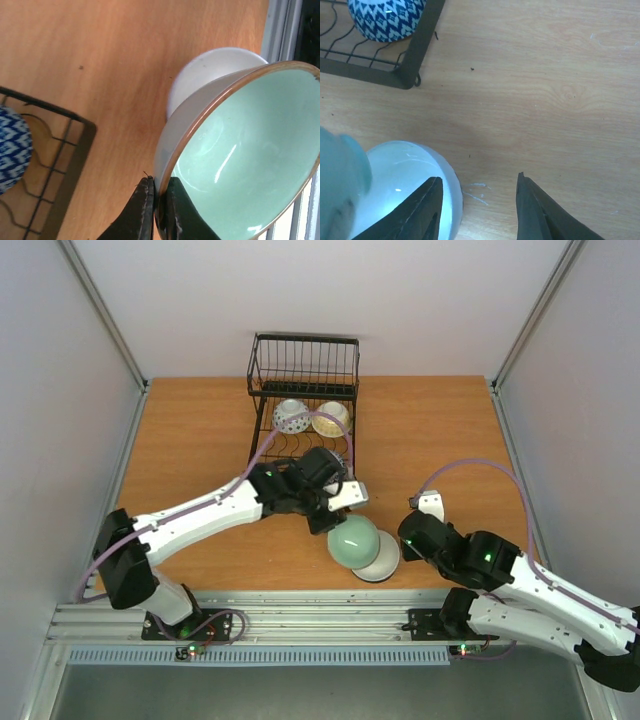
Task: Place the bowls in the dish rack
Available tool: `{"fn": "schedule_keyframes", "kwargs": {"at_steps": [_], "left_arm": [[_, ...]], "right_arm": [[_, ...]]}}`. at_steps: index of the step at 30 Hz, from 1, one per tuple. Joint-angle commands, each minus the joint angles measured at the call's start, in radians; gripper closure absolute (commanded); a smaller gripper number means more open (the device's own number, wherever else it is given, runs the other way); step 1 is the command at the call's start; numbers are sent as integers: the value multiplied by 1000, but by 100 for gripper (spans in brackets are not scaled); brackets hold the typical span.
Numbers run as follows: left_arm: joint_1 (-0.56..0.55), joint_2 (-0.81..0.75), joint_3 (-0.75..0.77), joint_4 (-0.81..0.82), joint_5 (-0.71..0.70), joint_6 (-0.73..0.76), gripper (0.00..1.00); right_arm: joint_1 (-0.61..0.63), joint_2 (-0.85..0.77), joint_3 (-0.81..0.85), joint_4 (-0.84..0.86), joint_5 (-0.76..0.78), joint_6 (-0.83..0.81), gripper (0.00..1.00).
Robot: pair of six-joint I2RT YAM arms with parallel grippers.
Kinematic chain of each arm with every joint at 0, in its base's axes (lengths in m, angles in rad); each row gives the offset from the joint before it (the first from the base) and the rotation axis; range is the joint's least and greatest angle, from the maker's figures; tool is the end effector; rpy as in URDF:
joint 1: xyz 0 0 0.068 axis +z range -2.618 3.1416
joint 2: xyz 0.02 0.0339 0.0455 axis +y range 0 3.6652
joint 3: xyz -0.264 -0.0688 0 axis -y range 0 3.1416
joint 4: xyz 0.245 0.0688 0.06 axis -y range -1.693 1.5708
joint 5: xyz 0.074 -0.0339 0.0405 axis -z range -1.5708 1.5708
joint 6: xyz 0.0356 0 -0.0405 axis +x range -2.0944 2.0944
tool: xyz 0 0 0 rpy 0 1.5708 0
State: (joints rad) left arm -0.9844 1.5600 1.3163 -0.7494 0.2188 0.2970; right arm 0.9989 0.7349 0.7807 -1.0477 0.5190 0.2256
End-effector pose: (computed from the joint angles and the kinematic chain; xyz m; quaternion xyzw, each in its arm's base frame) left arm 0.1755 -0.2781 0.2855 0.5945 0.7453 -0.1939 0.2313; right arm 0.0812 0.0936 0.2733 -0.2831 0.8864 -0.0457 0.3635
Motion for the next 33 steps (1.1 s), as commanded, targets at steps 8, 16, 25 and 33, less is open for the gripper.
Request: {"fn": "schedule_keyframes", "kwargs": {"at_steps": [8, 16, 25, 33], "left_arm": [[286, -138, -41, 92, 322, -21, 100], [458, -152, -116, 109, 498, -43, 99], [522, -144, -99, 35, 810, -4, 99], [547, -141, -103, -9, 973, 54, 99]], "right_arm": [[9, -58, 41, 172, -139, -130, 37], [8, -73, -17, 537, -459, -167, 12], [7, -43, -86, 772, -585, -154, 1], [8, -94, -124, 780, -553, -140, 1]]}}
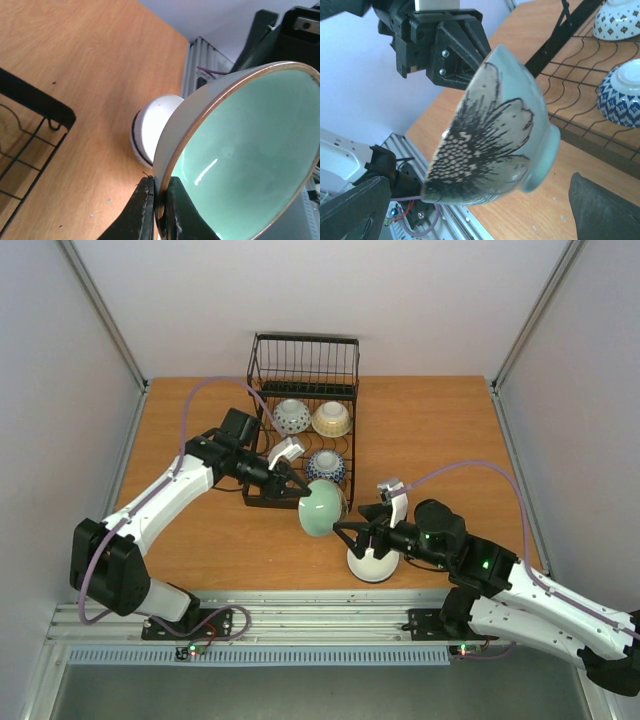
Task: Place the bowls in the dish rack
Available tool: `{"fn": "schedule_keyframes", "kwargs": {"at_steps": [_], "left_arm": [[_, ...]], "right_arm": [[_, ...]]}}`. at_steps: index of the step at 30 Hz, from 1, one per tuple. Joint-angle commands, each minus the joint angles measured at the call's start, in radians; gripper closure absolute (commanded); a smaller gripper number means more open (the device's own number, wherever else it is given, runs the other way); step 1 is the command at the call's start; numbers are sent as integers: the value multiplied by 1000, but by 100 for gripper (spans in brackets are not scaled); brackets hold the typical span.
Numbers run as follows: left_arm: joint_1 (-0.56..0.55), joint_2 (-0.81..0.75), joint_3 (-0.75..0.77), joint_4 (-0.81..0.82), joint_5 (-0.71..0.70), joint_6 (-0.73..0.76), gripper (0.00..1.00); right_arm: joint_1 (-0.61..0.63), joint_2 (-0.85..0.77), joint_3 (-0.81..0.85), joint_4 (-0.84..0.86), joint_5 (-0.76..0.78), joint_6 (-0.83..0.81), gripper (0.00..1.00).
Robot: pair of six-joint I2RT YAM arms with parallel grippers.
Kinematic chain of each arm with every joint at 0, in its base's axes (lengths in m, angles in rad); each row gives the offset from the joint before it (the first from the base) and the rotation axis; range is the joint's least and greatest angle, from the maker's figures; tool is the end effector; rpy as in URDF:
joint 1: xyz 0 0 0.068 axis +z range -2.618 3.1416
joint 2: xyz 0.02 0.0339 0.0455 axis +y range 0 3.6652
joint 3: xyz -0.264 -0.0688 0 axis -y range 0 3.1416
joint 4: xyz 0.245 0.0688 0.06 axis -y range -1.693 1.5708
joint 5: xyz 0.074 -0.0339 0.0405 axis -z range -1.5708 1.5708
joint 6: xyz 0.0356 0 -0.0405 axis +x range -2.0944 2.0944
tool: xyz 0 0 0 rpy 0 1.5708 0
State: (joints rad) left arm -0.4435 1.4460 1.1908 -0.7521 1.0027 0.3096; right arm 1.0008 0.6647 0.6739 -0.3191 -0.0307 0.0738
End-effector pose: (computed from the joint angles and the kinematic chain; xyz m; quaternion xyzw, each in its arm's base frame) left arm 0.2483 -0.1512 0.2929 0.4340 0.7342 -0.4769 0.2124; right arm 0.0860 0.1361 0.3052 -0.3692 0.7184 0.3123 0.5000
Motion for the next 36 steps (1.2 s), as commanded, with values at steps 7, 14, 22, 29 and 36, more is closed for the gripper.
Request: {"fn": "schedule_keyframes", "kwargs": {"at_steps": [7, 14, 22, 29, 36], "left_arm": [[7, 2, 28, -44, 256, 95, 99], [7, 5, 10, -19, 257, 86, 100], [7, -49, -40, 118, 198, 4, 100], [8, -94, -68, 176, 173, -48, 99], [8, -96, -73, 186, 172, -58, 99]], "right_arm": [[5, -34, -44, 96, -20, 15, 1], [6, -39, -67, 148, -48, 26, 1], [6, -35, -126, 285, -117, 90, 1], [5, 18, -140, 384, -167, 129, 3], [5, 69, -148, 464, -198, 141, 28]]}}
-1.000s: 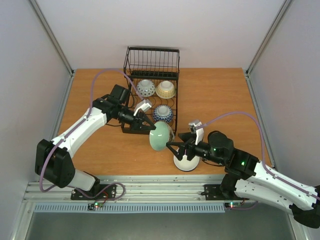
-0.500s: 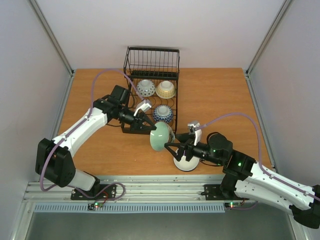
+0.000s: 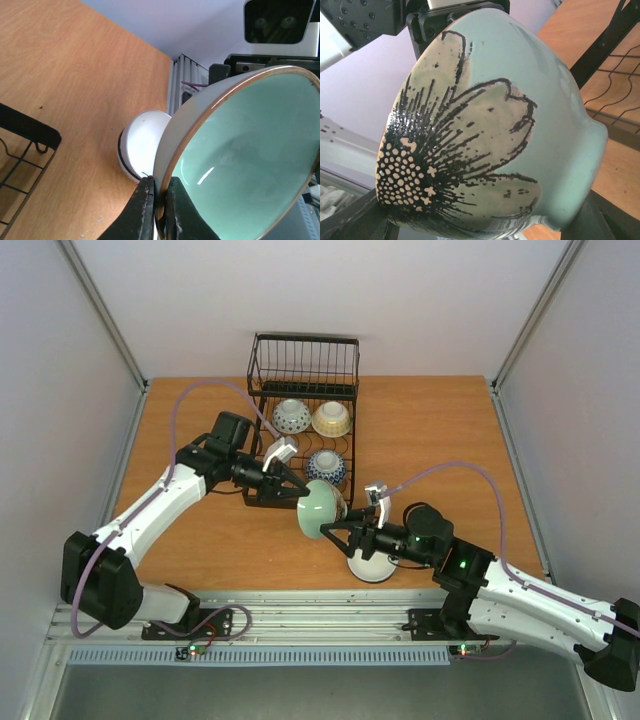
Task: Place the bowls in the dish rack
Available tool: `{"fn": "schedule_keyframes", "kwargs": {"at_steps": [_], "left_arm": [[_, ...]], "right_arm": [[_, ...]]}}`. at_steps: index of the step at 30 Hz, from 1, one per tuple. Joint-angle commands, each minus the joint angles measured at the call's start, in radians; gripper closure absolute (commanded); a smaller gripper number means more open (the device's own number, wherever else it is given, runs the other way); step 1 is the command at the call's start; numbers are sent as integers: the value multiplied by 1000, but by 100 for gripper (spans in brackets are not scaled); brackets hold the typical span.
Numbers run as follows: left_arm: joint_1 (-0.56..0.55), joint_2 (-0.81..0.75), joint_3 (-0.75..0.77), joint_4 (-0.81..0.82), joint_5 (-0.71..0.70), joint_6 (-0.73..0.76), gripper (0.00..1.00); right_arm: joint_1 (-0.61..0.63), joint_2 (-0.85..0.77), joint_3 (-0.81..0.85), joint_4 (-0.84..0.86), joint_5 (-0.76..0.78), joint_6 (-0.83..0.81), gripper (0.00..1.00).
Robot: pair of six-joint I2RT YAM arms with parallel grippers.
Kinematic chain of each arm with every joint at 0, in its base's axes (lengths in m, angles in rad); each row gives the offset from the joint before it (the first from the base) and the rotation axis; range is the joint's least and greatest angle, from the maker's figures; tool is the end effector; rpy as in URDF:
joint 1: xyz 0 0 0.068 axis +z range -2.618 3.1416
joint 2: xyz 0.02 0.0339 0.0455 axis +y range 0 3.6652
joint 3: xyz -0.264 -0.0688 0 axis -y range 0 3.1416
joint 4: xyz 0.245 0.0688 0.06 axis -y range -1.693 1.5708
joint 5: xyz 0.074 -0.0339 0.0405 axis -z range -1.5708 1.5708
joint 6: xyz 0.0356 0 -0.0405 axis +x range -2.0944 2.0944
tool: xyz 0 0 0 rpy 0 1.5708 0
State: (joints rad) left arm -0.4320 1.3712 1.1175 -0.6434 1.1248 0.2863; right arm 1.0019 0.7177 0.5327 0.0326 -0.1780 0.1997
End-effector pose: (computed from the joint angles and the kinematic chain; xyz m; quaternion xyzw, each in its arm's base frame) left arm 0.2369 -0.1446 0.2990 0.4456 0.6855 -0.5223 0.2422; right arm 0.0921 0.1557 0.2845 -0.3484 0.6733 0.4223 0.4969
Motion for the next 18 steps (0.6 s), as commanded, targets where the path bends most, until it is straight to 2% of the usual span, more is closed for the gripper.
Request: {"fn": "schedule_keyframes", "kwargs": {"at_steps": [1, 9, 12, 16, 18], "left_arm": [[-3, -21, 0, 78, 49, -36, 99], [-2, -20, -5, 85, 12, -38, 99], [-2, -26, -6, 87, -34, -41, 96], [-2, -59, -22, 110, -170, -42, 73], [-2, -88, -42, 138, -261, -52, 65]], "right_arm": [[4, 20, -5, 114, -51, 15, 39], [4, 15, 7, 82, -23, 2, 96], [4, 13, 33, 21, 9, -20, 99], [4, 30, 110, -136, 78, -83, 99], [4, 49, 157, -196, 110, -123, 99]]}}
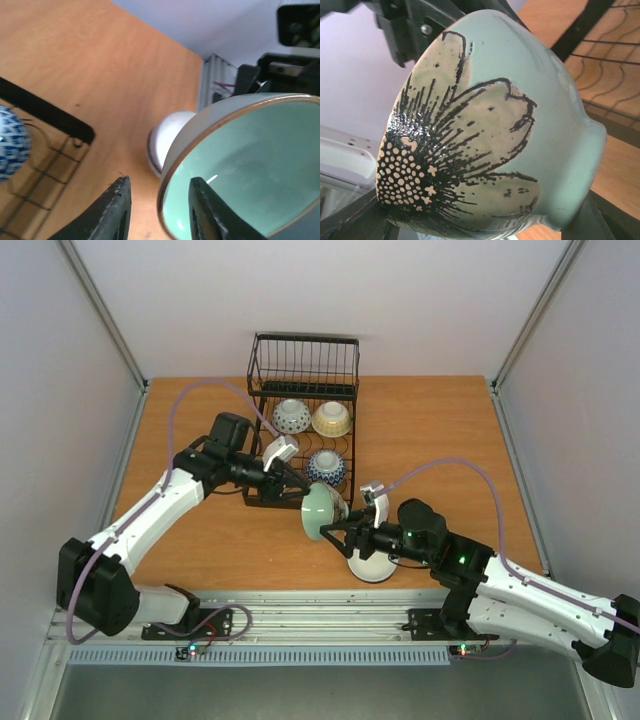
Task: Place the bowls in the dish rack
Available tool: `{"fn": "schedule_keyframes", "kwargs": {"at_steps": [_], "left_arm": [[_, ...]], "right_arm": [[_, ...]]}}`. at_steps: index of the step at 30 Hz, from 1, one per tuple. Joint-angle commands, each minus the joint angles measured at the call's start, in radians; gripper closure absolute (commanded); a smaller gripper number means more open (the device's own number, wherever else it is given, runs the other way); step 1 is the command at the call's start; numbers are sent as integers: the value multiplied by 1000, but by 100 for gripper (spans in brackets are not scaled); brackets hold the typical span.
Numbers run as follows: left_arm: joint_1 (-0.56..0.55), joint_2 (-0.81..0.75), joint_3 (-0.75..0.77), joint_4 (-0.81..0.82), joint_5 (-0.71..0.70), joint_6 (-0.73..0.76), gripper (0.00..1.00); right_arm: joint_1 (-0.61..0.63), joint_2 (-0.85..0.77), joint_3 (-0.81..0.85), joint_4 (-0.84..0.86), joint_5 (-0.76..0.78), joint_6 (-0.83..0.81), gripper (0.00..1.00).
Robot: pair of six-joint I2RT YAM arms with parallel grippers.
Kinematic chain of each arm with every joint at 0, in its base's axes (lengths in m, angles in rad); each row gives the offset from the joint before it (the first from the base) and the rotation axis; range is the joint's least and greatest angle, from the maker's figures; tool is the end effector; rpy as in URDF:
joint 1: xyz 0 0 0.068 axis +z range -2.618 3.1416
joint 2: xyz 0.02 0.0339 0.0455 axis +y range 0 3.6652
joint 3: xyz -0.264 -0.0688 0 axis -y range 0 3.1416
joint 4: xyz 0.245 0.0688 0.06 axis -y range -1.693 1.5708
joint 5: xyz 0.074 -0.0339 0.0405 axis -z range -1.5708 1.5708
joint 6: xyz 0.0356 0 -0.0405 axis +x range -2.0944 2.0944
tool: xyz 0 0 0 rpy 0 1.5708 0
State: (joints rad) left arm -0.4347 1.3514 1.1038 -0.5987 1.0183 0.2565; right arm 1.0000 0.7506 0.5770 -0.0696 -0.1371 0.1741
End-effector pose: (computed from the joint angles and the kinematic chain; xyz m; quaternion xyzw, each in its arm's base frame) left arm 0.2378 -0.1438 0.2999 0.4391 0.7097 -0.4815 0.2676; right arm 0.0957 0.1580 0.2840 -0.3540 0.7028 0.3854 0.4819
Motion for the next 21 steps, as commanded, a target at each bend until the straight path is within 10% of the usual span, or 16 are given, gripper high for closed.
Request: {"fn": "schedule_keyframes", "kwargs": {"at_steps": [1, 11, 21], "left_arm": [[1, -84, -38, 106, -204, -26, 63], [47, -212, -108, 208, -668, -20, 53], [246, -258, -166, 265, -629, -90, 51]], "right_arm": [[7, 28, 135, -117, 86, -119, 99], [6, 353, 449, -356, 285, -355, 99], [6, 759, 785, -452, 408, -595, 99]]}}
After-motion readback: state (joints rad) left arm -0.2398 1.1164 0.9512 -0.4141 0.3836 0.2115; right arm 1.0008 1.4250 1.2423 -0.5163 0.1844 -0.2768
